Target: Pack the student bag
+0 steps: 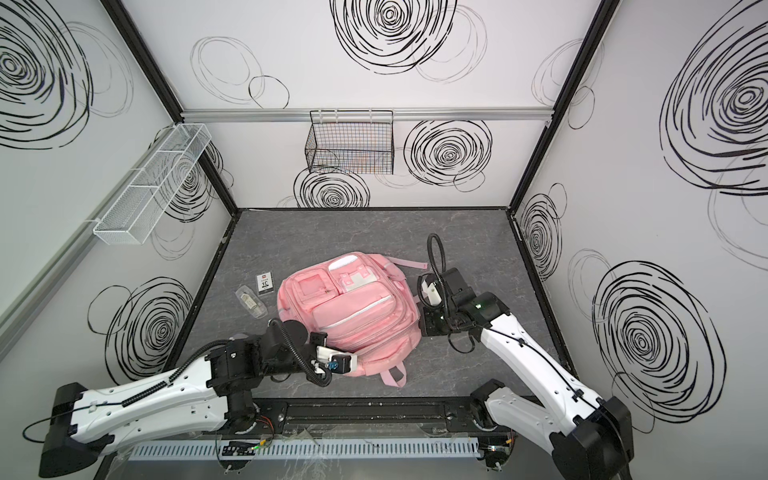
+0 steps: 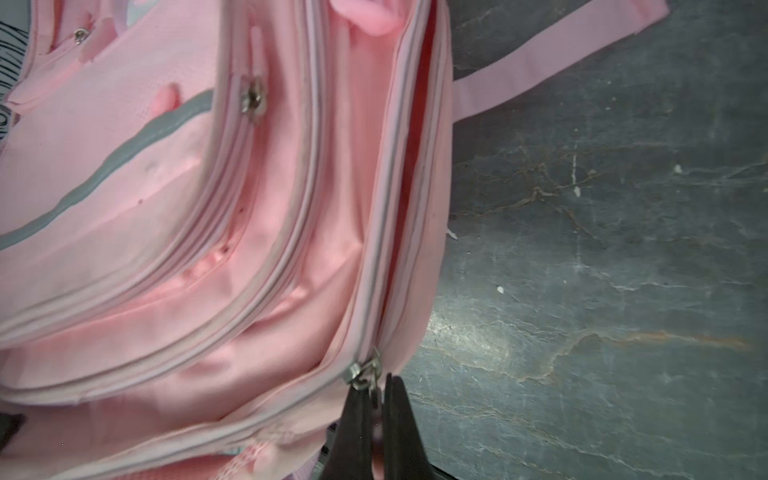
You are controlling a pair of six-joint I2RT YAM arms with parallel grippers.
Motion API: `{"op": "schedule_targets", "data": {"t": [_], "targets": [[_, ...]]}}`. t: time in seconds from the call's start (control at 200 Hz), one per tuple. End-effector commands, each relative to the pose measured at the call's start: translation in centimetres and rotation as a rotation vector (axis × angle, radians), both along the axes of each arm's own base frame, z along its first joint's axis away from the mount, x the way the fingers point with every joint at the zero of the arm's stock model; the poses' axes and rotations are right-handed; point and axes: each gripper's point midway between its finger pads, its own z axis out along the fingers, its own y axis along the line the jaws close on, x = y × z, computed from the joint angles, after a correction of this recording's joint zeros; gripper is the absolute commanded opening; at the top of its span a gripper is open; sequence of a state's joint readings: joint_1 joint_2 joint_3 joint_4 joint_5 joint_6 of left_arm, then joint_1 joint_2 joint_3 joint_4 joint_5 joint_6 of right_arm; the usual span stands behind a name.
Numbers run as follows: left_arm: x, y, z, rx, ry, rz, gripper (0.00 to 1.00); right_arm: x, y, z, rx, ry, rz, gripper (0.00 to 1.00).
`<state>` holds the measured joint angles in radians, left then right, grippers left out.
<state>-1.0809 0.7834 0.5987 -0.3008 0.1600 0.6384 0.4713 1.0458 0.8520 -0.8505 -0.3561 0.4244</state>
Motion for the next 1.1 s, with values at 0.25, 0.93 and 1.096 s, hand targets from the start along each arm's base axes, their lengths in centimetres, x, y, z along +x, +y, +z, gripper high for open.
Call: {"op": "schedule_targets", "data": {"t": [0.25, 0.93, 1.096], "targets": [[-1.0, 3.3, 1.7, -0.018, -0.045, -0.051, 0.0, 2.7, -4.7, -1.5, -0.149, -0.022, -0.146, 0.0], [0.4, 3.6, 5.3, -0.175, -0.118, 0.047, 0.72, 4.0, -0.8, -2.8, 0.155, 0.084, -0.083, 0.0], [1.5, 1.3, 8.5, -0.292, -0.078, 0.125, 0.72, 0.6, 3.7, -0.4, 0.367, 0.113, 0.019, 0.0]]}}
